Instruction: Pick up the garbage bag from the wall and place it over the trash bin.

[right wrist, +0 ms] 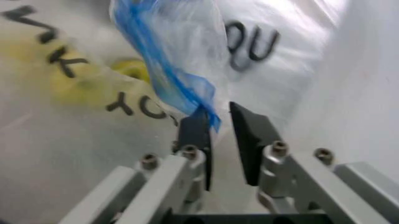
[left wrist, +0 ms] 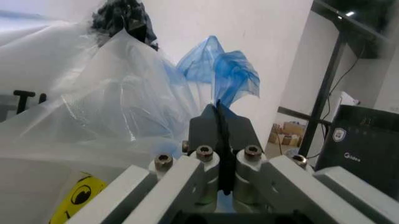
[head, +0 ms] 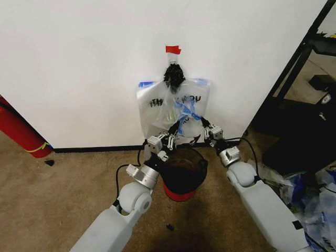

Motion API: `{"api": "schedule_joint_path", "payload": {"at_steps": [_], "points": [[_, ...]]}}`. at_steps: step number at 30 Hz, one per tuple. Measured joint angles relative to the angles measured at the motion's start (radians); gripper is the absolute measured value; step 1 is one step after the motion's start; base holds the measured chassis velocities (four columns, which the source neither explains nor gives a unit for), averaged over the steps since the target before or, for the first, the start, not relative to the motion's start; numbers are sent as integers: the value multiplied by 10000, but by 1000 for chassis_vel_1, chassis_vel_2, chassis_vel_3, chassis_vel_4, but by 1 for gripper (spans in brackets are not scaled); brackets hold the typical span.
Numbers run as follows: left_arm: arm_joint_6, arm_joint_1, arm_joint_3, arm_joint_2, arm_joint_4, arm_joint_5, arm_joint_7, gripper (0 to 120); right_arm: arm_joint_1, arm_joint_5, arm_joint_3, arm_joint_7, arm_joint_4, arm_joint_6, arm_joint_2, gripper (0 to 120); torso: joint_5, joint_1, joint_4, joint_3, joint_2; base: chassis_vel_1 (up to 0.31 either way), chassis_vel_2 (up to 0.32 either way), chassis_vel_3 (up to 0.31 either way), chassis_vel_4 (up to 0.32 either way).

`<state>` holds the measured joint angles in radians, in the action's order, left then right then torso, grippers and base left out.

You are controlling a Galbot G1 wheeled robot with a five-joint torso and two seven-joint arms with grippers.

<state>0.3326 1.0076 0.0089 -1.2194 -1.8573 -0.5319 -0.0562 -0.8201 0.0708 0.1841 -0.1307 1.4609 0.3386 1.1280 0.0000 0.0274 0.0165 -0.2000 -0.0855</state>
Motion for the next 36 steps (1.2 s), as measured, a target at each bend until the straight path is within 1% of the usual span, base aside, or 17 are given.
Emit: {"api": "schedule_joint_path", "payload": {"at_steps": [6, 7, 14, 16, 17, 19, 21, 22, 24, 27, 29, 30, 32, 33, 34, 35, 36], "points": [[40, 39, -50, 64, -14, 0, -2, 0, 276, -2231, 369, -653, -186, 1045, -6, 42, -1, 0, 1, 0, 0, 0, 0, 0, 0], [40, 39, -50, 64, -14, 0, -2, 0, 276, -2231, 369, -653, -186, 1045, -6, 42, -1, 0, 1, 0, 0, 0, 0, 0, 0], [76, 99, -88, 132, -44, 0, -2, 0, 708, -3090, 388, -1766, -244, 1517, -63, 70, 0, 0, 0, 0, 0, 0, 0, 0, 0], [77, 104, -92, 136, -48, 0, -2, 0, 749, -3158, 394, -1843, -264, 1558, -61, 72, 0, 0, 0, 0, 0, 0, 0, 0, 0], [78, 111, -97, 140, -52, 0, -1, 0, 791, -3216, 397, -1917, -289, 1600, -57, 79, -1, 0, -1, 0, 0, 0, 0, 0, 0], [81, 137, -117, 158, -67, 0, -1, 0, 968, -3461, 396, -2146, -408, 1734, -26, 87, -1, 0, 0, 0, 0, 0, 0, 0, 0], [92, 192, -161, 178, -91, 5, -1, 0, 1323, -4045, 342, -2315, -731, 1933, 86, 97, 0, 0, 1, 0, 0, 0, 0, 0, 0], [92, 192, -161, 178, -91, 5, -1, 0, 1323, -4045, 342, -2315, -731, 1933, 86, 97, 0, 0, 1, 0, 0, 0, 0, 0, 0], [116, 250, -232, 202, -116, 12, -1, 0, 1758, -4880, 322, -2489, -1139, 2068, 329, 99, -2, 0, -1, 0, 0, 0, 0, 0, 0], [134, 279, -326, 252, -134, 9, -2, 0, 2028, -5617, 324, -2562, -1444, 2081, 544, 100, -1, 0, 0, -1, 0, 0, 0, 0, 0], [147, 286, -360, 266, -134, 2, -3, 0, 2086, -5782, 326, -2576, -1513, 2086, 610, 100, 0, 1, 0, -1, 0, 0, 0, 0, 0], [163, 302, -403, 285, -134, -9, -5, 0, 2145, -5938, 326, -2585, -1579, 2094, 689, 98, -1, 0, 0, -1, 0, 0, 0, 0, 0], [200, 336, -458, 298, -134, -23, -9, 0, 2188, -6149, 325, -2584, -1636, 2103, 809, 88, -2, 0, 0, -1, 0, 0, 0, 0, 0], [213, 346, -469, 299, -135, -24, -13, 0, 2190, -6202, 326, -2578, -1641, 2109, 837, 86, -1, 0, 0, -1, 0, 0, 0, 0, 0], [238, 369, -488, 299, -133, -26, -20, 0, 2190, -6319, 337, -2558, -1645, 2132, 909, 81, 0, 0, 0, -1, 0, 0, 0, 0, 0], [238, 369, -488, 299, -133, -26, -20, 0, 2190, -6319, 337, -2558, -1645, 2132, 909, 81, 0, 0, 0, -1, 0, 0, 0, 0, 0], [248, 382, -494, 296, -126, -27, -25, 0, 2177, -6363, 347, -2515, -1644, 2139, 936, 75, -1, 0, -1, -1, 0, 0, 0, 0, 0]]}}
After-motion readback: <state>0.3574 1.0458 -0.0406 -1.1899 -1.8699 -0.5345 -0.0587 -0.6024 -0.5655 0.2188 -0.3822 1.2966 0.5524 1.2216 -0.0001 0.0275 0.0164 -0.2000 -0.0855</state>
